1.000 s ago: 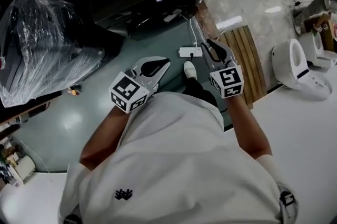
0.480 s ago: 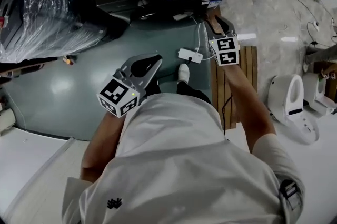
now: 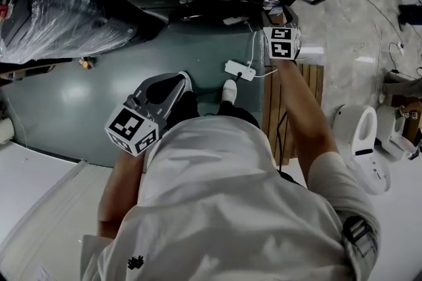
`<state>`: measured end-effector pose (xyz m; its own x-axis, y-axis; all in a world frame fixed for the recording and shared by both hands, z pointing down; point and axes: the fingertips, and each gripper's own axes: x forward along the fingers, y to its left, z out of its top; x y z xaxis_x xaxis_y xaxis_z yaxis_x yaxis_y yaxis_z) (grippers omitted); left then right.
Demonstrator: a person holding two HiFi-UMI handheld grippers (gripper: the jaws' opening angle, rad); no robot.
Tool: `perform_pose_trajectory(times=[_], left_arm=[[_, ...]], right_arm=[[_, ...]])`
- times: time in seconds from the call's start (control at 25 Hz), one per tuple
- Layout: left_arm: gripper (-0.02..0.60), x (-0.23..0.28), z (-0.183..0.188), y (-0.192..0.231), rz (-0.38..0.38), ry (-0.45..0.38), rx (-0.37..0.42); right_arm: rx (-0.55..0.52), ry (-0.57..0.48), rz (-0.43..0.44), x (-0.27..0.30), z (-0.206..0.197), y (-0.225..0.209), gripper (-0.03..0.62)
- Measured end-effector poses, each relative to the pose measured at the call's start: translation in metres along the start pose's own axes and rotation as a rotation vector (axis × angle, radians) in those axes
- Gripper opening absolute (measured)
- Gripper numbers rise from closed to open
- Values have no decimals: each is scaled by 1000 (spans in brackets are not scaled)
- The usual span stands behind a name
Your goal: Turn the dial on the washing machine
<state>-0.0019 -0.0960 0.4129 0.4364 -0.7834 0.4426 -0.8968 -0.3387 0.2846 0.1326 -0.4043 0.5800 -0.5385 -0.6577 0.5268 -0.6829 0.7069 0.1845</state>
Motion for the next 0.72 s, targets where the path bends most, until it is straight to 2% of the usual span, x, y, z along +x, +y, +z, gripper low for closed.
perform_pose_trajectory(times=[0.4, 0.64, 0.72], left_arm=[[60, -7, -1, 11, 34, 5, -4], [60, -9, -1, 11, 41, 10, 7], [60, -10, 0, 12, 41, 8, 9]], right_arm=[[42, 54, -20, 40, -17, -5, 252], [83, 54, -48, 35, -10, -9, 250], [129, 49, -47, 34, -9, -10, 250]])
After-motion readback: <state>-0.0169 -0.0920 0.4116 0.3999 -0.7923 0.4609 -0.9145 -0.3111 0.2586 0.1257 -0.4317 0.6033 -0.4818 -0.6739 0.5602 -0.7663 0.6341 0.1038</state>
